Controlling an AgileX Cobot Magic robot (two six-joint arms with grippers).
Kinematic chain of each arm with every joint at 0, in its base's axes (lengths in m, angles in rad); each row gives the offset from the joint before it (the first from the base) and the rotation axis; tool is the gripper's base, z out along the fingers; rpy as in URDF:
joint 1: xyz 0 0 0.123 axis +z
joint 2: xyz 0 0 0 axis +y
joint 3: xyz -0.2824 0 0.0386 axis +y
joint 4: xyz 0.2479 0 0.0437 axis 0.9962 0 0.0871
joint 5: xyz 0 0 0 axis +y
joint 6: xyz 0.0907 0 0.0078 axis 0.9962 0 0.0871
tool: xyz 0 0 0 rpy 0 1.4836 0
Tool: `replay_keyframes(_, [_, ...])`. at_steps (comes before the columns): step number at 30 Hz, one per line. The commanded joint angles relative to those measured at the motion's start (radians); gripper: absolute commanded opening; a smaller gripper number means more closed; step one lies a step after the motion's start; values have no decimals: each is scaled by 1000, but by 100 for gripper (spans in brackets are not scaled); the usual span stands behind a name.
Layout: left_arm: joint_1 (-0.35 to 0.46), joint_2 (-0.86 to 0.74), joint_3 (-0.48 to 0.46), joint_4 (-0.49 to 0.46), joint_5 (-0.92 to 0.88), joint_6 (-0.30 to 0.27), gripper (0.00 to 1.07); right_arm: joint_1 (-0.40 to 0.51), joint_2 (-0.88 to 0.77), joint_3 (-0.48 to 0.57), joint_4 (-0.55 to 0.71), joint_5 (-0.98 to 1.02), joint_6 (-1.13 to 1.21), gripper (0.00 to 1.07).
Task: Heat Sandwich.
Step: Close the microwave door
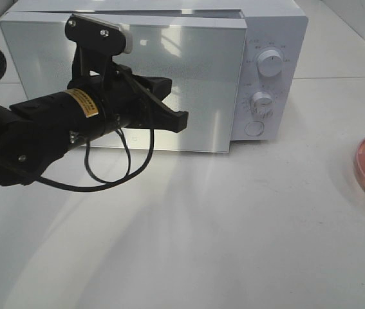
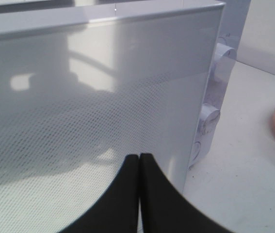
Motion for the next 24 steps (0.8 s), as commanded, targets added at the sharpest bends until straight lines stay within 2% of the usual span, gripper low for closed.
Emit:
replay_keyframes(1, [-24,27,-51,-12,9,-3,0,-8,-25,2,3,-7,-6,76])
replay_keyframes(7, [-50,77,-145,-17,61,-3,0,-8,-25,2,3,-7,-6,76])
replay_keyframes(24, [-50,182,-350,-49,186,-2,0,-8,-25,2,3,-7,-6,76])
